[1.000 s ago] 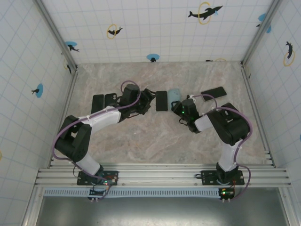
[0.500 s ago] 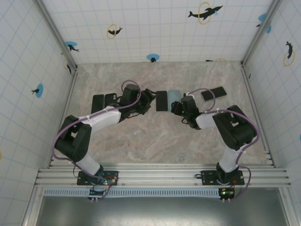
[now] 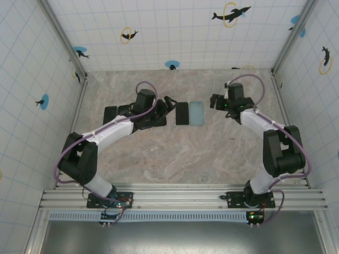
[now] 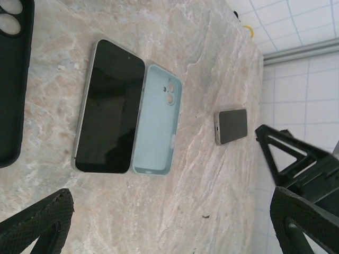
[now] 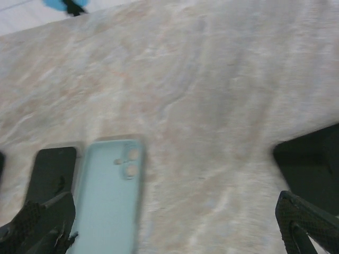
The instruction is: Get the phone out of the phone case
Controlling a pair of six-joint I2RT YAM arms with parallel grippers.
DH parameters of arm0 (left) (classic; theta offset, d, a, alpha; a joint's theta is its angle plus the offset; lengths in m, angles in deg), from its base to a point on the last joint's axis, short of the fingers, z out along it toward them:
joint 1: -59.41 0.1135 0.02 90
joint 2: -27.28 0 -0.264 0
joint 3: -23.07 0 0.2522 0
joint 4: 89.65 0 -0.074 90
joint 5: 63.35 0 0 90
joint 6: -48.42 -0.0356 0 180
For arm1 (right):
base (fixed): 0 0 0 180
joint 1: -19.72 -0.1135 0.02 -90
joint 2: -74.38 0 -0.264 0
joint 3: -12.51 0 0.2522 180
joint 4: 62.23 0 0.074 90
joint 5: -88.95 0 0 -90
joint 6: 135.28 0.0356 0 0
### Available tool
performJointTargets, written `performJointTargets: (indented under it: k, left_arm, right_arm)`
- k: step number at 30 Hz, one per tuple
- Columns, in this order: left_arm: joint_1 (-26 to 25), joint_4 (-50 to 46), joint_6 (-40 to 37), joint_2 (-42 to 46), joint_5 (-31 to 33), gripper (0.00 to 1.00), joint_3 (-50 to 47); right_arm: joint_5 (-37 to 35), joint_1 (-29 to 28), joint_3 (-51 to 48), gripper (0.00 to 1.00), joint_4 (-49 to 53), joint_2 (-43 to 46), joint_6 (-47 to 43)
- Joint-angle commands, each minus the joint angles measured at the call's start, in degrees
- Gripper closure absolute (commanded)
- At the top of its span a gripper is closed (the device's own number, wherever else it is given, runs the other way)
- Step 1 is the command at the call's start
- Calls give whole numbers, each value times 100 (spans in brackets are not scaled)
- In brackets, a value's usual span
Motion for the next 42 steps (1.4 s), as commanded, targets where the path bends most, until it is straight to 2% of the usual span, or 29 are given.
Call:
performJointTargets:
  k: [1,6,10,15,26,36,42]
  left_arm:
    - [55,-381,-532,164,68,2,117]
    - [87,-392,-663,191,-40,3,90]
    - [132,-418,-707,143,-172,3,150]
    - [155,-421,-770,125,-219,2,222]
    - [254,-339,-759,29,-424,2,249]
    - [335,-318,-743,-40,-545,2,240]
    - [345,-252,-715,-137,-634,2,248]
  right_arm:
    - [86,367,265,1,891,56,106]
    - [-383,775,683,1,1308,-377,1053]
    - [-964,814,1207,1,1723,-918,1630]
    - [-1167,780,2102,1,2556,-1713,2271]
    - [-1633,711,3036,1,3275,-2640,2844]
    - [-1499,695,3343,1,3234,-3064,3081]
    - [-1831,662,3666,1,3598,-3393,3342]
